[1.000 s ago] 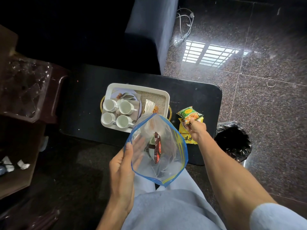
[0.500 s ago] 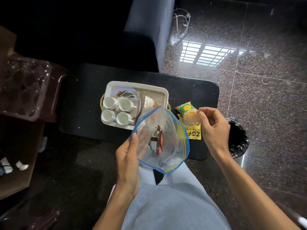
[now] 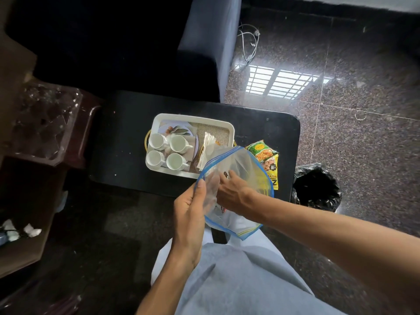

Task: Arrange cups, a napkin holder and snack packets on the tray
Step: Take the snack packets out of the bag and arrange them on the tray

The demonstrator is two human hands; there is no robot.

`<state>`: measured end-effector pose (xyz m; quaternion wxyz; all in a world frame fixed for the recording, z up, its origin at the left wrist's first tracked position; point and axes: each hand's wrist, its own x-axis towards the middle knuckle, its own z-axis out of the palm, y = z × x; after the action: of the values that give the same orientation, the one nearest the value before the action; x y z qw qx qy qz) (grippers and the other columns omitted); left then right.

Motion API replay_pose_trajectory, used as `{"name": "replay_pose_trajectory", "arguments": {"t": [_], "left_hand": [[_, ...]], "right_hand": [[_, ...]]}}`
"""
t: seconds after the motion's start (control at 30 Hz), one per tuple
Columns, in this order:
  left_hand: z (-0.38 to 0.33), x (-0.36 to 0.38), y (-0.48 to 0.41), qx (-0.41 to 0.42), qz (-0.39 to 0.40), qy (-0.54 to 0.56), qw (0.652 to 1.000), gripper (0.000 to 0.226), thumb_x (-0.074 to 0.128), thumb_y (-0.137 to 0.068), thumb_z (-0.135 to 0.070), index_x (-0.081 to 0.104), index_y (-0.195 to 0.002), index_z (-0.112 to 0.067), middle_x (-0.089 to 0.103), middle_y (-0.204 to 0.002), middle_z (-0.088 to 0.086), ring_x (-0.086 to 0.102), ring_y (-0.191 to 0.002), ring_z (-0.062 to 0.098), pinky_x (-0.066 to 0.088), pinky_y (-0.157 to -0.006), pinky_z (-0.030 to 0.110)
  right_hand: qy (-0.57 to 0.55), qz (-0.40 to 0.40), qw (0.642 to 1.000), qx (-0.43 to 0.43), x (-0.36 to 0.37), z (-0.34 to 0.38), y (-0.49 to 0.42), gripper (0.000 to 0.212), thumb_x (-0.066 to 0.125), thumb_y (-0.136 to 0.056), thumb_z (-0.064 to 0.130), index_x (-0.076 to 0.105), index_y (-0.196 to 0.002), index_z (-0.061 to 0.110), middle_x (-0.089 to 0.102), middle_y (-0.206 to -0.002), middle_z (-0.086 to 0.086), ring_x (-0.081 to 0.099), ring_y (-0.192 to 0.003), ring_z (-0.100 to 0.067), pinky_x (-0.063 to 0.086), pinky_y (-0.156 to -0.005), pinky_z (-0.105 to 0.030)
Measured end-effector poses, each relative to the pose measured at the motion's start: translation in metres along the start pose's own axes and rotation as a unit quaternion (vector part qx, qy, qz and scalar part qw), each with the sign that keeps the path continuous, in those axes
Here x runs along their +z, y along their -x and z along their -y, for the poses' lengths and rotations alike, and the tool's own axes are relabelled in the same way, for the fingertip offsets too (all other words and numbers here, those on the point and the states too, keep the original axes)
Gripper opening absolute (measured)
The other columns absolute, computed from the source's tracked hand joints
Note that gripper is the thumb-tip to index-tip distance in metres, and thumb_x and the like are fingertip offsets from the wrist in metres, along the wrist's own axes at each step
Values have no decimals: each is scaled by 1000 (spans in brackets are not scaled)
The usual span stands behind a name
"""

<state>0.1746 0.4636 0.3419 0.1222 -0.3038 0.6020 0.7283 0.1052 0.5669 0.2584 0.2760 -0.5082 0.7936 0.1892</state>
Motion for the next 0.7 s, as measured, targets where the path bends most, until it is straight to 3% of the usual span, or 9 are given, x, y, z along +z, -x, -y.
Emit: {"name": "replay_pose_trajectory", "arguments": {"t": [0.17, 0.27, 0.43, 0.53, 0.7], "left_hand": [[-3, -8, 2, -6, -24, 12, 1000, 34, 46, -105, -37, 80, -103, -41, 79, -116, -1, 72, -115, 14, 52, -98, 34], [-4, -9, 1, -12, -39, 30, 999, 38, 45, -106, -34, 82, -97, -40, 79, -115, -1, 73, -113, 13, 58, -92, 26], [-1, -11, 2, -17, -50, 42, 998, 38, 45, -107, -37, 82, -97, -35, 79, -116, 0, 74, -112, 14, 57, -98, 32], [0, -10, 2, -13, -44, 46, 998, 35, 46, -106, -37, 80, -102, -32, 79, -117, 1, 73, -113, 15, 58, -99, 33], [0, -11, 1, -8, -37, 46, 998, 37, 44, -106, -37, 81, -101, -36, 79, -116, 2, 73, -114, 18, 59, -96, 32]], "right_hand": [[2, -21, 1000, 22, 10, 8, -13, 27, 51, -101, 18, 56, -124, 3, 60, -113, -14, 58, -100, -29, 49, -79, -36], [-9, -14, 1000, 26, 9, 7, -14, 18, 52, -101, 14, 60, -115, 9, 63, -105, -7, 62, -91, -24, 49, -70, -32], [-11, -23, 999, 19, -5, 7, -3, 21, 49, -101, 17, 67, -109, 11, 67, -106, -6, 63, -94, -25, 42, -70, -33], [-19, -44, 999, 15, -25, 5, 16, 21, 48, -101, 19, 65, -109, 12, 67, -106, -6, 62, -96, -27, 41, -83, -39], [-137, -93, 986, 21, -58, -8, 55, 24, 45, -100, 16, 67, -109, 11, 66, -103, -8, 62, -94, -29, 47, -94, -42]]}}
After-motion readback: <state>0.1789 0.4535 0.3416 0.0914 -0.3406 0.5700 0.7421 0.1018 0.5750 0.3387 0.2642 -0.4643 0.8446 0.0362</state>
